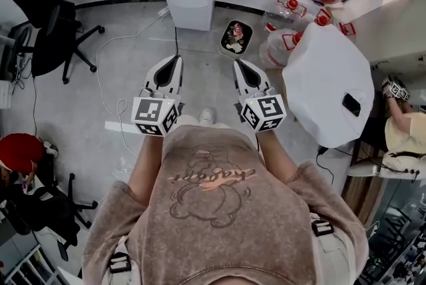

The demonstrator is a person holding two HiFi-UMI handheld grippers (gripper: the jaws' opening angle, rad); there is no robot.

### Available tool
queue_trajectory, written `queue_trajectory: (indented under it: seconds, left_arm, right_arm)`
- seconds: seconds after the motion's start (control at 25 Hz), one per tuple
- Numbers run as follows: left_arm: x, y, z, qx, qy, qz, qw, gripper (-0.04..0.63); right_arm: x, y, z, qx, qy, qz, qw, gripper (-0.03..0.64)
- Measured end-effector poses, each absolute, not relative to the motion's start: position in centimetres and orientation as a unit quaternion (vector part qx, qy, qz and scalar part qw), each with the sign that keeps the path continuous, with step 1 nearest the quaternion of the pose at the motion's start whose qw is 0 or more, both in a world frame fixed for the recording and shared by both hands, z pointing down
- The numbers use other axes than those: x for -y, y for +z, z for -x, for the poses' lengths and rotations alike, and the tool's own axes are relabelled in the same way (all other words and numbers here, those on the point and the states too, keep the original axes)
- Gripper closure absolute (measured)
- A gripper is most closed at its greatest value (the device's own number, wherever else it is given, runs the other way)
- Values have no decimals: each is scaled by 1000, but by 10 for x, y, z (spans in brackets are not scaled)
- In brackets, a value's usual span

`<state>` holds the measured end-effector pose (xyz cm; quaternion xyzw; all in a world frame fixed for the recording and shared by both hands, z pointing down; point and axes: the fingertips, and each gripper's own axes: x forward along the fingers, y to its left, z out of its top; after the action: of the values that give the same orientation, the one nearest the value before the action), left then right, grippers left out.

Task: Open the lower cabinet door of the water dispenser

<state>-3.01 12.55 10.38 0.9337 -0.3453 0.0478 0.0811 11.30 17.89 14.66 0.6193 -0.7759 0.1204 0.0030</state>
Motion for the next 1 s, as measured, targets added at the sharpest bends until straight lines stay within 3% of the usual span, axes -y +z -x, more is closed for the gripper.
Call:
queue_trajectory:
  seconds: [1.0]
  left_arm:
    - [24, 110, -5, 295, 50, -950, 85, 583]
  right_arm:
    - [-44, 168, -127, 752, 142, -644, 0, 611]
